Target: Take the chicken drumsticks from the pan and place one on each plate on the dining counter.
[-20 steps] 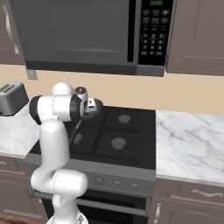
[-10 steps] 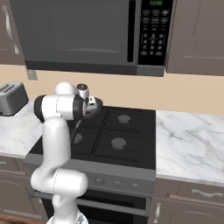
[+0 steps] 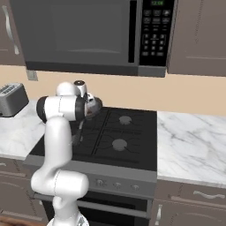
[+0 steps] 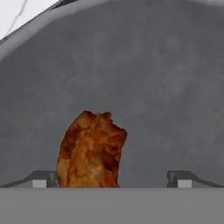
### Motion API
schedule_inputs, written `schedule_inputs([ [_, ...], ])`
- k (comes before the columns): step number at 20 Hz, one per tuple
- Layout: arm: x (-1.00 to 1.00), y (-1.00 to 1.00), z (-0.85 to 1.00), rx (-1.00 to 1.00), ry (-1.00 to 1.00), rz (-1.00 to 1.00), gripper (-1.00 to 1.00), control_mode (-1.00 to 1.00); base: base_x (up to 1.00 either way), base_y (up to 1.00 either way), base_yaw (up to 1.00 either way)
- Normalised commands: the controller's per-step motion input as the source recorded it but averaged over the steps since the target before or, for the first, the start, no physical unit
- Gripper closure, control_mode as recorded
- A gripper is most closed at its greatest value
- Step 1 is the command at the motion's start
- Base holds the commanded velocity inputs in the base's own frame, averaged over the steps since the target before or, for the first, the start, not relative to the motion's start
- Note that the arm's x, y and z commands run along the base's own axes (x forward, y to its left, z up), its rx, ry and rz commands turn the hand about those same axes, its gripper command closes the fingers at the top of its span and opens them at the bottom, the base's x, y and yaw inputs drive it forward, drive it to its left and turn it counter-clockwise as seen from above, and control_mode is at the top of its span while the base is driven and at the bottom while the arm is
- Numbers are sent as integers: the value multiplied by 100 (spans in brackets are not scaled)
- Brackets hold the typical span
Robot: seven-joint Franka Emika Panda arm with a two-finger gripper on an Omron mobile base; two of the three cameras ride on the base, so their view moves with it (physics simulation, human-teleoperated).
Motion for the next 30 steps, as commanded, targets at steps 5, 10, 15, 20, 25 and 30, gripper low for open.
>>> schedule_inputs([
  [5, 0, 3, -33, -11, 0, 20, -100, -100, 0, 0, 0],
  [10, 0, 0, -45, -4, 5, 20, -100, -100, 0, 0, 0],
  [15, 0, 0, -53, 0, 18, 17, 100, -100, 0, 0, 0],
  [20, -1, -1, -58, 0, 20, 15, 100, -100, 0, 0, 0],
  [25, -11, 0, -56, 0, 15, 14, 100, -100, 0, 0, 0],
  [30, -24, 0, -41, 0, 6, 14, 100, -100, 0, 0, 0],
])
